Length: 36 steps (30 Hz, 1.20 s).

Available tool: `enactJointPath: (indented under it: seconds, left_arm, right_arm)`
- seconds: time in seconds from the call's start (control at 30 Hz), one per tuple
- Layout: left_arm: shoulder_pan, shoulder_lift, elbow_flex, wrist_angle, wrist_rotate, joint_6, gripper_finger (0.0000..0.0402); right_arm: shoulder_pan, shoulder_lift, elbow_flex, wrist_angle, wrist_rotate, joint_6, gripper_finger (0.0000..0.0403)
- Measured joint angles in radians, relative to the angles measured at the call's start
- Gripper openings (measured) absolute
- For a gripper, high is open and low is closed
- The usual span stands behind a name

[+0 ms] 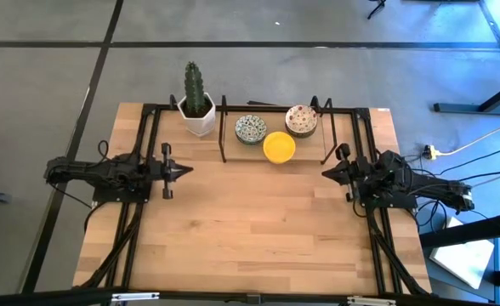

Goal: Pick & Place Mini bowls
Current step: Return to Home Position

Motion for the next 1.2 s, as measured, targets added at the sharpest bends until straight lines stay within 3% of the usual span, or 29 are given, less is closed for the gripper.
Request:
enactJointPath:
  seconds: [0.77, 1.03, 1.2]
  left_arm:
    - [0.000, 0.004, 0.000, -0.007, 0.041, -0.062, 0.0002]
    - [0.000, 0.005, 0.000, -0.006, 0.040, -0.130, 0.0003]
    - [0.000, 0.005, 0.000, -0.006, 0.040, -0.132, 0.0004]
  right_arm:
    - [0.000, 0.000, 0.000, -0.008, 0.000, 0.028, 0.0002]
    - [0.000, 0.000, 0.000, -0.016, 0.166, 0.024, 0.0008]
    - [0.000, 0.000, 0.000, -0.042, 0.191, 0.024, 0.0024]
